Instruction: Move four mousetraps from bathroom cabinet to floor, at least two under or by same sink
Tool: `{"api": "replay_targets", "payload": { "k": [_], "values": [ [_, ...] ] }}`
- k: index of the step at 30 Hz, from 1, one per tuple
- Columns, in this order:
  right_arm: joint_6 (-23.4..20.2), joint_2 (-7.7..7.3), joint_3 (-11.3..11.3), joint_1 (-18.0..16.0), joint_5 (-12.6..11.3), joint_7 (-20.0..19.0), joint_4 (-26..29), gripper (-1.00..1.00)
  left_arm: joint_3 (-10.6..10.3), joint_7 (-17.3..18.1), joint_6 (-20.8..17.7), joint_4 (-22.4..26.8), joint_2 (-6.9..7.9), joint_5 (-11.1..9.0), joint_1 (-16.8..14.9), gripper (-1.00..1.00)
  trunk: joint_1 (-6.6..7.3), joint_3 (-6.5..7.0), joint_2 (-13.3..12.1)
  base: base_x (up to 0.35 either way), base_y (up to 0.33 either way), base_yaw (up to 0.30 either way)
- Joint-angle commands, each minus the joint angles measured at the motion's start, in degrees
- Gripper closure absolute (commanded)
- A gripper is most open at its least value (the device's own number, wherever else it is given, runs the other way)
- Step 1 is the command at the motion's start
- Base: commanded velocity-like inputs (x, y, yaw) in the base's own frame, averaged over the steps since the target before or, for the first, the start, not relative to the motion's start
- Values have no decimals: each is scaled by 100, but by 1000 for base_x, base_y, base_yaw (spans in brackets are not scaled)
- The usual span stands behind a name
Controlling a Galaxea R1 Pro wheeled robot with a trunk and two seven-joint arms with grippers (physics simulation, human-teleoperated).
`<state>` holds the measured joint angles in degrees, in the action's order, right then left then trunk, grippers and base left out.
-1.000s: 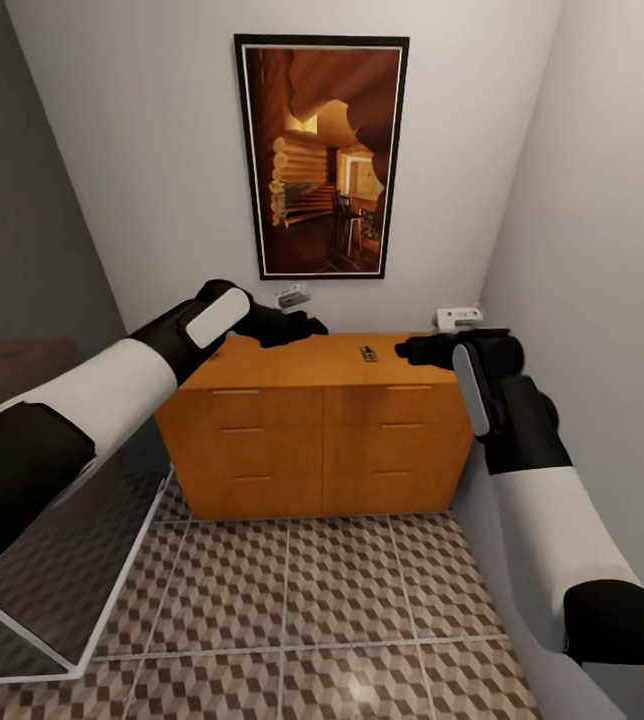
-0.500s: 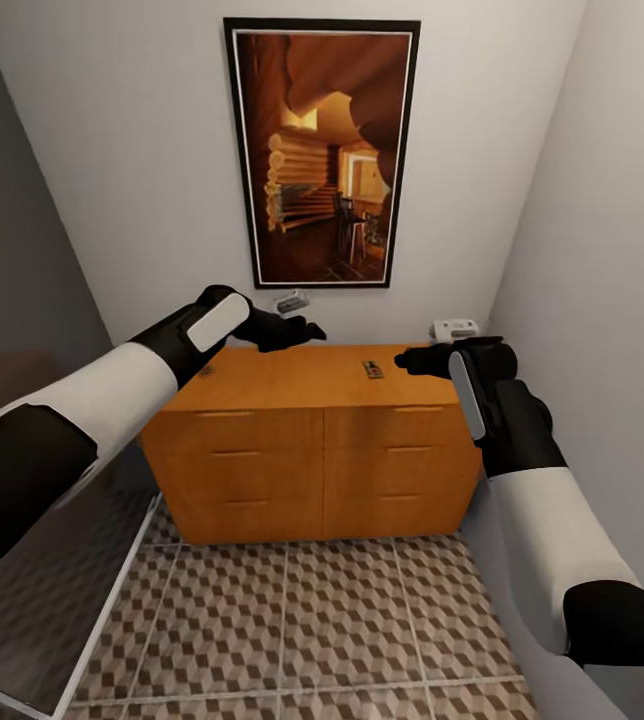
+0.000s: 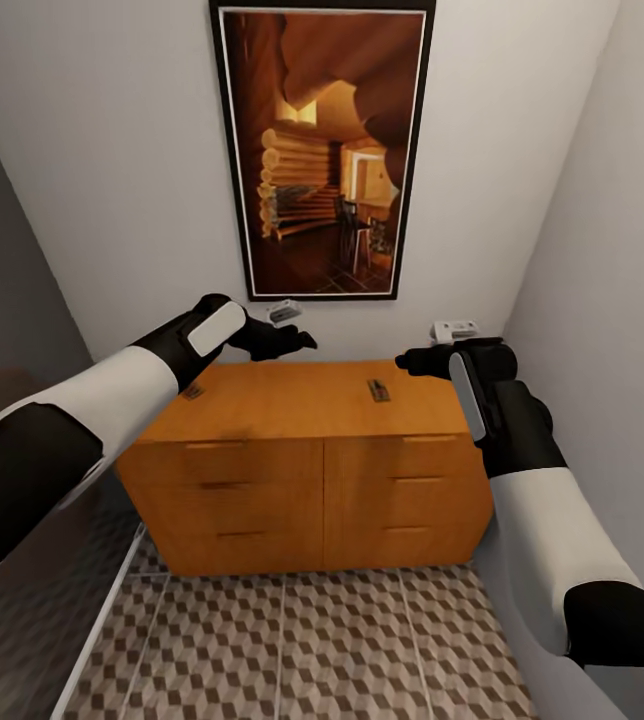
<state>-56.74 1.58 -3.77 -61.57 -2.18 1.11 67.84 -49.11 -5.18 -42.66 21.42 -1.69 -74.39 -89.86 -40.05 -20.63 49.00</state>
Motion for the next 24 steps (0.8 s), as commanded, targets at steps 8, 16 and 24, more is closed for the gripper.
{"api": "replay_targets", "payload": {
  "k": [8, 16, 24],
  "values": [
    [-21, 0, -1, 9, -34, 19, -14, -100, -20, -54, 0, -26, -5, -61, -6, -100, -4, -7, 5, 340, 0, 0],
    [-21, 6, -1, 27, -43, 13, -71, -100, -27, -60, 9, -119, 11, -58, 28, -100, -4, -7, 5, 340, 0, 0],
    [-10, 33, -1, 61, -48, -4, -526, -100, -44, -62, 20, -516, 7, -52, 65, -100, -4, -7, 5, 340, 0, 0]
  ]
}}
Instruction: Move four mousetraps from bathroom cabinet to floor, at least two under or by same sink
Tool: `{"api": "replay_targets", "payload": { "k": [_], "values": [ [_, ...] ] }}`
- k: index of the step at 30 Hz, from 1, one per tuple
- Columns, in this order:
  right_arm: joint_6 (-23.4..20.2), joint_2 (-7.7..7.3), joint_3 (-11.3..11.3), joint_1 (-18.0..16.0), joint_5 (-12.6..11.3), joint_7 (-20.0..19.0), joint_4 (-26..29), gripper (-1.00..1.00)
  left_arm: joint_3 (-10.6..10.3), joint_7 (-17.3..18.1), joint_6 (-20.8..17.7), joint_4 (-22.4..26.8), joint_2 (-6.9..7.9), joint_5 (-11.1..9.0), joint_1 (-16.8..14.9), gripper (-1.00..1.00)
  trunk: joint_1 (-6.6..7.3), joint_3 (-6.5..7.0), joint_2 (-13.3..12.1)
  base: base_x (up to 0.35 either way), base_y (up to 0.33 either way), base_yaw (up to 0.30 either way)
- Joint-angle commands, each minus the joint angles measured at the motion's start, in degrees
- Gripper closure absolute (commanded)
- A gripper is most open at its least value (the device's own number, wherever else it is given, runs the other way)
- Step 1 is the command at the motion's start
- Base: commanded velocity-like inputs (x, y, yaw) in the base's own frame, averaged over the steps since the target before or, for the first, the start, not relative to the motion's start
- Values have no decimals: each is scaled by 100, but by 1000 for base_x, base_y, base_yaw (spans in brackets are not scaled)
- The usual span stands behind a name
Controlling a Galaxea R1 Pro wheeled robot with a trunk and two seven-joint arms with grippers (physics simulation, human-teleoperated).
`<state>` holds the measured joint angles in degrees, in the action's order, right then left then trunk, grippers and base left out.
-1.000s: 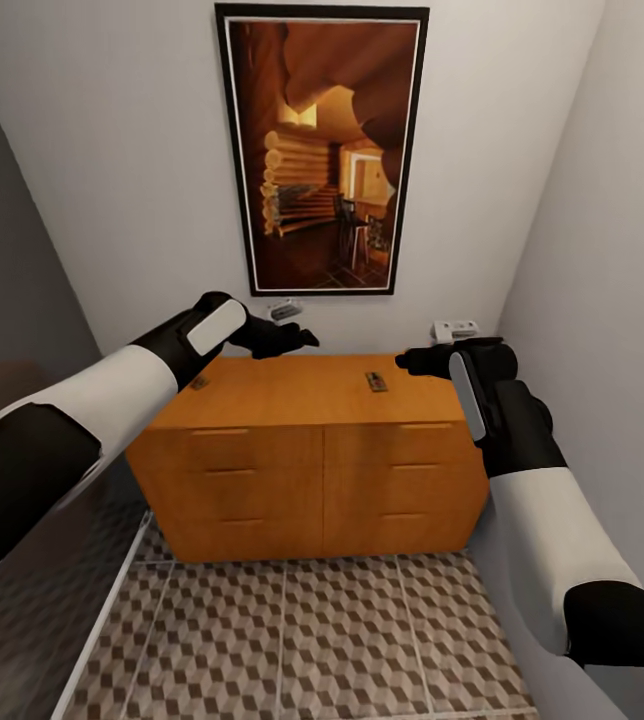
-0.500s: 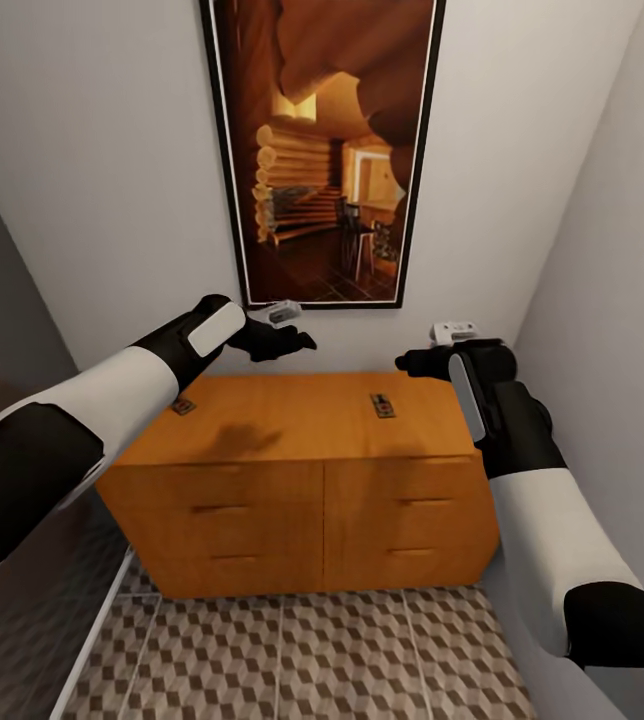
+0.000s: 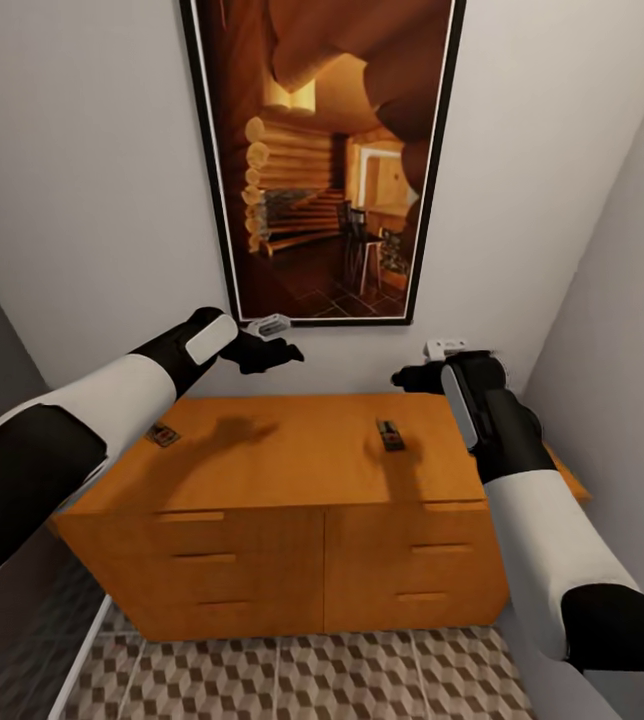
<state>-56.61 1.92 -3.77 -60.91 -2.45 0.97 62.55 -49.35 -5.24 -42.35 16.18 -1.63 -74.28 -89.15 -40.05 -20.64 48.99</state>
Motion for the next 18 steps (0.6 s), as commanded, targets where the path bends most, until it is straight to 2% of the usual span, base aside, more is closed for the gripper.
{"api": "replay_targets", "payload": {
  "k": [1, 10, 18],
  "values": [
    [-22, 2, -1, 5, -21, 8, -72, -100, -20, -55, -11, -22, 4, -62, 1, -100, -4, -7, 6, 340, 0, 0],
    [34, 17, -16, 89, -7, 12, -864, -100, -69, -56, -10, -297, 60, -53, 162, -100, -4, -7, 6, 304, 0, 0],
    [75, 19, -24, 121, -8, 29, -1340, -100, -166, -49, -17, -673, 108, -61, 311, -100, -4, -7, 6, 92, 0, 0]
  ]
}}
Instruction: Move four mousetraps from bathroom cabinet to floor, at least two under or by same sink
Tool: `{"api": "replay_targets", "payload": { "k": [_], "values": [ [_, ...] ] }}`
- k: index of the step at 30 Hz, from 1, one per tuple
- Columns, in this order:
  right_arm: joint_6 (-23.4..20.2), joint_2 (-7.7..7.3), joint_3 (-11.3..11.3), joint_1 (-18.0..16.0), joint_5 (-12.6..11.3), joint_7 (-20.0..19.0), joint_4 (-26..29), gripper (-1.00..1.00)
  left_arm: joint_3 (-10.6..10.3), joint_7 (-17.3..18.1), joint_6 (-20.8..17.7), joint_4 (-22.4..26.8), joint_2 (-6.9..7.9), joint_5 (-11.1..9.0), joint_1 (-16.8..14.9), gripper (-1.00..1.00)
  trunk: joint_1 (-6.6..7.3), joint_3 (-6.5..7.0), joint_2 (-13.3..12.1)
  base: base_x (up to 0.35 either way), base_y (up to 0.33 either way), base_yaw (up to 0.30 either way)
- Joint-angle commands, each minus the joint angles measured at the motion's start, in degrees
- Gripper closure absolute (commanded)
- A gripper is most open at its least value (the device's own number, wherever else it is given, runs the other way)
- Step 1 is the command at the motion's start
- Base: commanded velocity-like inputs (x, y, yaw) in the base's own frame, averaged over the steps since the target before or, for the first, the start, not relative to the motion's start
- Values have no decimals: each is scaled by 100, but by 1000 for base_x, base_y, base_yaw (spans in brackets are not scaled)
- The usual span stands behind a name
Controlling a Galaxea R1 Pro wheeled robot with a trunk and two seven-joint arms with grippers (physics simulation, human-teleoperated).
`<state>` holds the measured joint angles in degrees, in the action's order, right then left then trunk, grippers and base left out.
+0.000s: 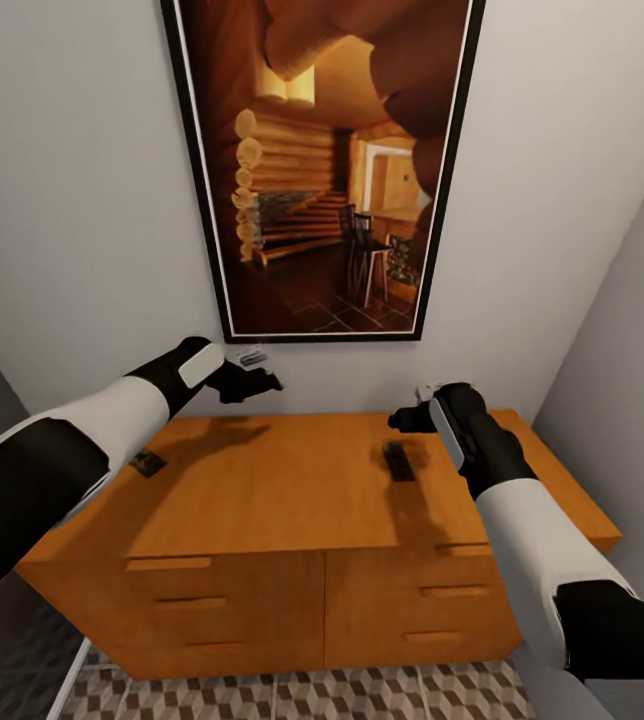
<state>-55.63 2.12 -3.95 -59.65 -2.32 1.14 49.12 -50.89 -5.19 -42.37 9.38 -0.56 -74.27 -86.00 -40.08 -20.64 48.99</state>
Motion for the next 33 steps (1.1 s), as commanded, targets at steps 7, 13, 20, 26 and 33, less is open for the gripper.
{"api": "replay_targets", "payload": {
  "k": [7, 13, 20, 26, 33],
  "values": [
    [-40, 5, -25, 4, -19, 29, -431, -100, -30, -53, -17, -120, 16, -62, 141, -100, -1, -7, 6, 17, 0, 0],
    [-64, 30, -239, 5, -26, 34, -791, -100, -34, -52, -27, -144, 14, -65, 272, -100, -1, -7, 6, 4, 0, 0],
    [-87, 158, -476, 6, -31, 39, -1054, -100, -35, -52, -43, -149, 16, -68, 381, -100, -1, -7, 6, 0, 0, 0],
    [-88, 260, -538, 6, -31, 36, -1210, -100, -39, -52, -52, -154, 20, -67, 432, -100, -1, -7, 6, 0, 0, 0],
    [-74, 283, -546, 6, -46, 24, -1246, -100, -43, -52, -59, -155, 20, -68, 447, -100, -1, -7, 6, 0, 0, 0]
  ]
}}
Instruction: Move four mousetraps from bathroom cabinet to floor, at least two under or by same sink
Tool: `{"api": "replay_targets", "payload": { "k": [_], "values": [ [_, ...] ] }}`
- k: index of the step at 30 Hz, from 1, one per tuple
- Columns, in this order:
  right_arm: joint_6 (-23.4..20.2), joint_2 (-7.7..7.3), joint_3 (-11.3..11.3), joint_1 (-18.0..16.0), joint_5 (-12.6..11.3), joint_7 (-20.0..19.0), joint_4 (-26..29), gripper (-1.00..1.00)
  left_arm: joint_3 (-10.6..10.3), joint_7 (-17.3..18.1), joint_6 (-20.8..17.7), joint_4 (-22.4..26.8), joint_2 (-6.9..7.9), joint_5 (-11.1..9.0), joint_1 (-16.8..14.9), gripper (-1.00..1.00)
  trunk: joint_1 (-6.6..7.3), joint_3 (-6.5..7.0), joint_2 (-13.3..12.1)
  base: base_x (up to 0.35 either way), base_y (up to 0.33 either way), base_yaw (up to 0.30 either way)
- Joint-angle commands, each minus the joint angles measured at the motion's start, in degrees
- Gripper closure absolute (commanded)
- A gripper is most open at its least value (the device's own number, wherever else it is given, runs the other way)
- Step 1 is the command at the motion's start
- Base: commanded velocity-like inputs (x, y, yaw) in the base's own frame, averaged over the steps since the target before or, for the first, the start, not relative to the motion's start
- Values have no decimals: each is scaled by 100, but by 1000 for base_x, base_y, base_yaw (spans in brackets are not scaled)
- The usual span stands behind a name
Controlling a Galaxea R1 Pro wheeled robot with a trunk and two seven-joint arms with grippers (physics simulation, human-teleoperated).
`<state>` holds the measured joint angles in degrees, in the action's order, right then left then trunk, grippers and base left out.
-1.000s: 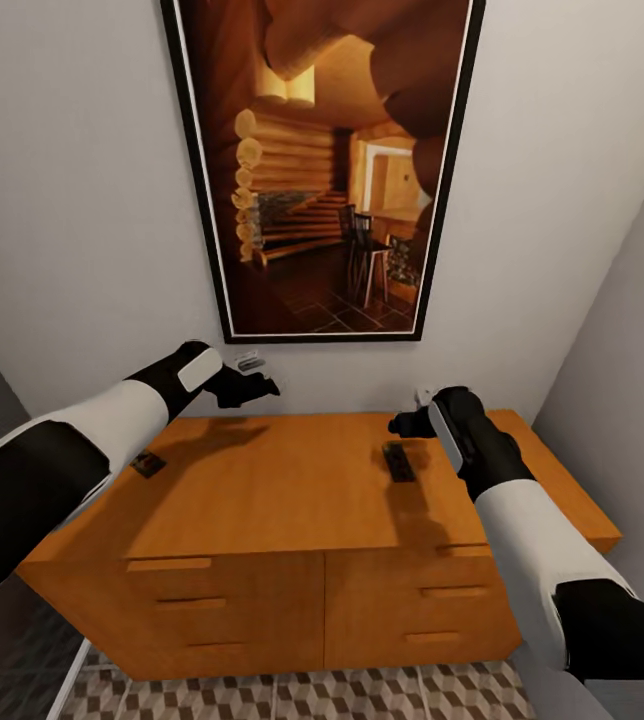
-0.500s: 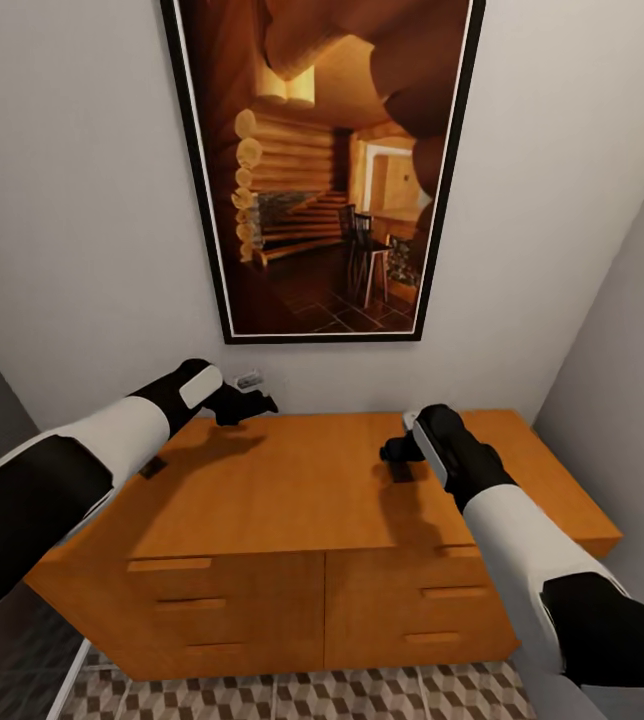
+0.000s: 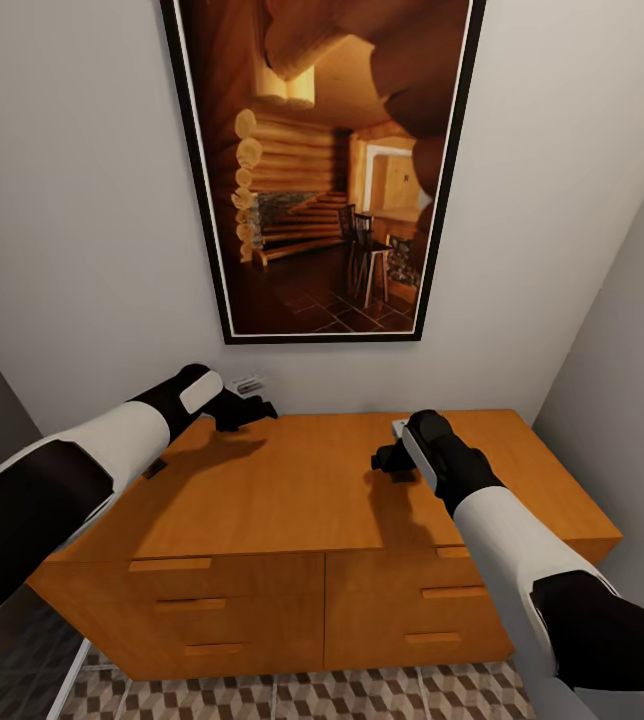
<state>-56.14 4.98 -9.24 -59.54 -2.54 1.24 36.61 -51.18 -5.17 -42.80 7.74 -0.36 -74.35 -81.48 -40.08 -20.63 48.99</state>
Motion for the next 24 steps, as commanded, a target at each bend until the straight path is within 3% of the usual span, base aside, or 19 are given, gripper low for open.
{"api": "replay_targets", "payload": {
  "k": [1, 21, 24],
  "values": [
    [-57, 5, -22, -38, -57, 46, -29, -100, -6, -21, 17, 42, -32, -93, 29, -100, -1, -7, 6, 0, 0, 0],
    [-173, 15, -25, -73, -64, 186, -356, -100, -10, -33, 43, 85, -304, -83, 678, -100, -1, -7, 6, 0, 0, 0],
    [-181, 12, -25, -121, -154, 278, -423, -100, -13, -35, 43, 86, -336, -70, 739, -100, -1, -7, 6, 0, 0, 0]
  ]
}}
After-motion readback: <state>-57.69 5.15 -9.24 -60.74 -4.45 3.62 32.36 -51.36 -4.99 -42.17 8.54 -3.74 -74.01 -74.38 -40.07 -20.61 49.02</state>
